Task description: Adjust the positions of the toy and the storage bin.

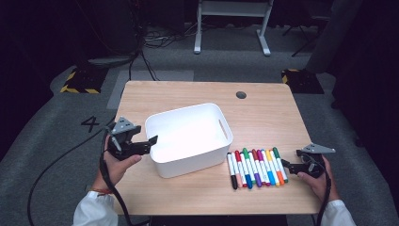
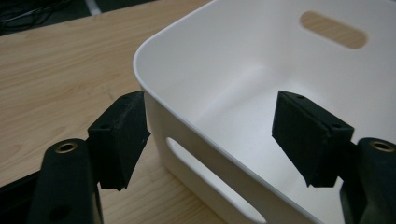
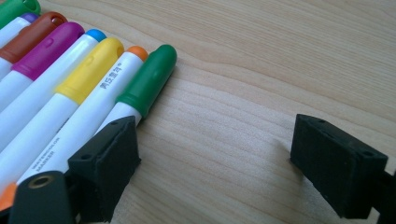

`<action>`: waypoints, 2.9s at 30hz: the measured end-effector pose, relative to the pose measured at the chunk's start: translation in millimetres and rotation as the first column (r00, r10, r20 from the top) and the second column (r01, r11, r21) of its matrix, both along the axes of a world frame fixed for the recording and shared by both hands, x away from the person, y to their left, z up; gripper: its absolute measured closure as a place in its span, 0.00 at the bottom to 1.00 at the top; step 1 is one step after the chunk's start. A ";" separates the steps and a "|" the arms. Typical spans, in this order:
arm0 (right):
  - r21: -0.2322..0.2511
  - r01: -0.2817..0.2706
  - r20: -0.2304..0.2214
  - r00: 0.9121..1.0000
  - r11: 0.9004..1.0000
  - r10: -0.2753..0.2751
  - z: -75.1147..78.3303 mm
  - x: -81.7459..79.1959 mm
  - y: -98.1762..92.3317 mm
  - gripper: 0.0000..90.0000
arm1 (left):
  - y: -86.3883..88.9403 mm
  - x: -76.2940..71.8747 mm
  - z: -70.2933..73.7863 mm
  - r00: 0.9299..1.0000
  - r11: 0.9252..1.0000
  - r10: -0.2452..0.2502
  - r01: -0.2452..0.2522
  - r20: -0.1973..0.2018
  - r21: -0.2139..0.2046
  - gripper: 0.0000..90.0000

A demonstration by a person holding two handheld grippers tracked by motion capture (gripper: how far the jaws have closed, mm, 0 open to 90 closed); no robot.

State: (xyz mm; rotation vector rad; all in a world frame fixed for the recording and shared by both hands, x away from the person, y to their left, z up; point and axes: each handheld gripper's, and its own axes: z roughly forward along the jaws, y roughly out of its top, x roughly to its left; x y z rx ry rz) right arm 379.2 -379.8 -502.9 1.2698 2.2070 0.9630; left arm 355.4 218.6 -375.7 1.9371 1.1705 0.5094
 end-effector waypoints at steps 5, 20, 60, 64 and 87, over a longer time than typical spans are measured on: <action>-0.002 -0.001 0.000 1.000 1.000 0.001 0.0 0.0 -0.2 0.17 | -8.1 16.0 -3.9 0.996 0.992 0.089 -0.087 -0.021 0.088 0.50; -0.001 0.000 0.000 1.000 1.000 0.000 0.0 0.0 -0.1 0.17 | -12.9 29.7 -14.0 0.997 0.994 0.073 -0.071 -0.016 0.080 0.76; 0.063 0.037 0.039 0.998 0.997 -0.040 5.7 8.0 7.6 0.50 | -2.0 -17.4 3.2 0.983 0.999 0.046 -0.045 0.178 -0.009 0.24; 0.030 0.034 0.033 0.999 0.999 -0.035 2.9 8.5 9.9 0.55 | 9.3 -26.2 0.9 0.983 1.000 0.030 -0.030 0.181 0.002 0.20; 0.019 0.036 0.033 0.999 0.999 -0.037 3.3 11.1 5.4 0.82 | 33.2 -56.5 -84.8 0.997 0.985 -0.073 0.070 0.013 0.156 0.20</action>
